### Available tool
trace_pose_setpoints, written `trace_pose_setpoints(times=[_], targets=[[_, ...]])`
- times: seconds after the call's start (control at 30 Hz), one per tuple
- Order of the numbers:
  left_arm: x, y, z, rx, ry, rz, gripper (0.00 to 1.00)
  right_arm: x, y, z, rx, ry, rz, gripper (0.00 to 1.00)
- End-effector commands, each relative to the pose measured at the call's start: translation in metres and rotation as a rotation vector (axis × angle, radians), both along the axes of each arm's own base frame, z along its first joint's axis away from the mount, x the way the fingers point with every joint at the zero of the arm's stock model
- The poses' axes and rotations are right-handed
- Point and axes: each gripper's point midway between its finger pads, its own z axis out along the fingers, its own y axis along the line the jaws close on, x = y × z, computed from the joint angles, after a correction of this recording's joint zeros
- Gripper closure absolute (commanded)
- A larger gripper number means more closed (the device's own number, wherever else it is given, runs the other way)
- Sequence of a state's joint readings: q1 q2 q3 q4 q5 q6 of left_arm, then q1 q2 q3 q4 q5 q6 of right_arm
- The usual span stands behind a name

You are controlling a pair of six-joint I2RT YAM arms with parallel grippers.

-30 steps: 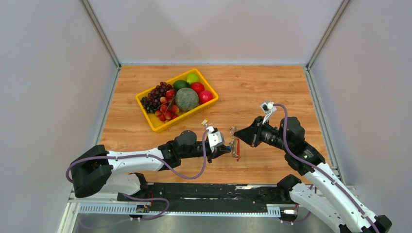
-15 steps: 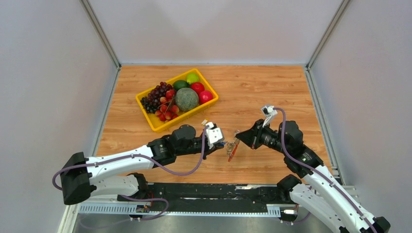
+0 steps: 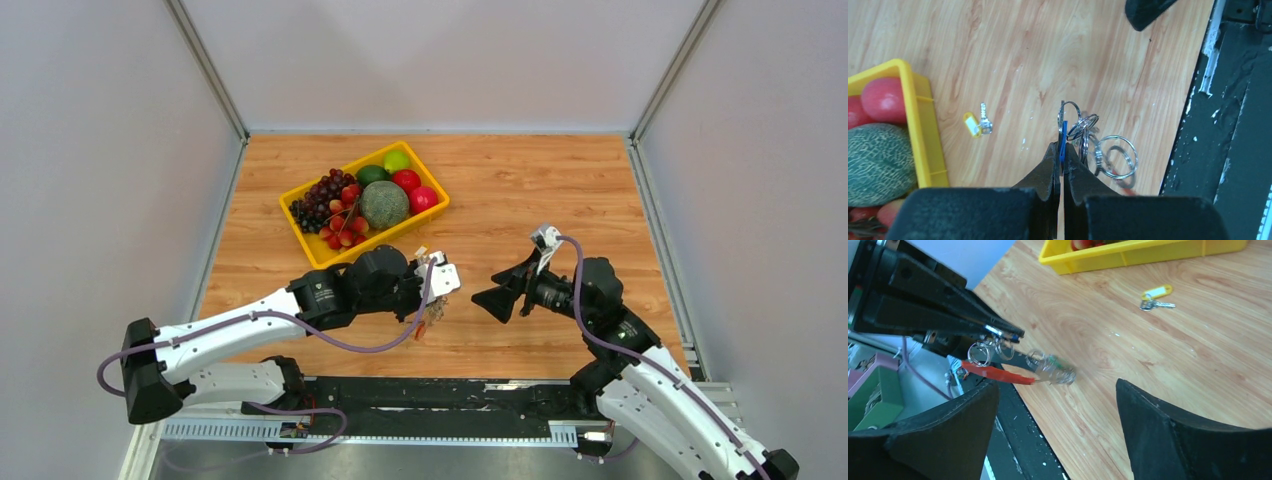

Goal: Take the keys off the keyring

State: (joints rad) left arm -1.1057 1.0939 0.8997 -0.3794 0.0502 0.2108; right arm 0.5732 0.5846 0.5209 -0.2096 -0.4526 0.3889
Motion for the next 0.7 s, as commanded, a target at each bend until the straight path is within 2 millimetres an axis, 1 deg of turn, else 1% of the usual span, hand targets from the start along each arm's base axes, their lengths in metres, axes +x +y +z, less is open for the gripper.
trace_pose_setpoints(times=[0.0,0.07,0.17,0.33,0.5,0.67], targets=[[0.005,0.012,0.036,0.008,-0.107,-0.014,1.0,-0.014,0.011,0.024,0.111,-0.131,0.114,0.14],[0.002,0.014,0.043,-0.001,-0.11,-0.024,1.0,-0.017,0.012,0.03,0.154,-0.148,0.12,0.18],[-0.002,0.015,0.053,-0.027,-0.113,-0.04,1.0,-0.03,0.015,0.039,0.209,-0.203,0.192,0.26],[-0.008,0.015,0.063,-0.067,-0.115,-0.061,1.0,-0.042,0.015,0.053,0.249,-0.295,0.235,0.46],[-0.012,0.012,0.069,-0.088,-0.113,-0.079,1.0,-0.053,0.018,0.07,0.28,-0.386,0.283,0.56],[-0.017,0.008,0.074,-0.102,-0.108,-0.097,1.0,-0.06,0.027,0.075,0.28,-0.406,0.337,0.6]])
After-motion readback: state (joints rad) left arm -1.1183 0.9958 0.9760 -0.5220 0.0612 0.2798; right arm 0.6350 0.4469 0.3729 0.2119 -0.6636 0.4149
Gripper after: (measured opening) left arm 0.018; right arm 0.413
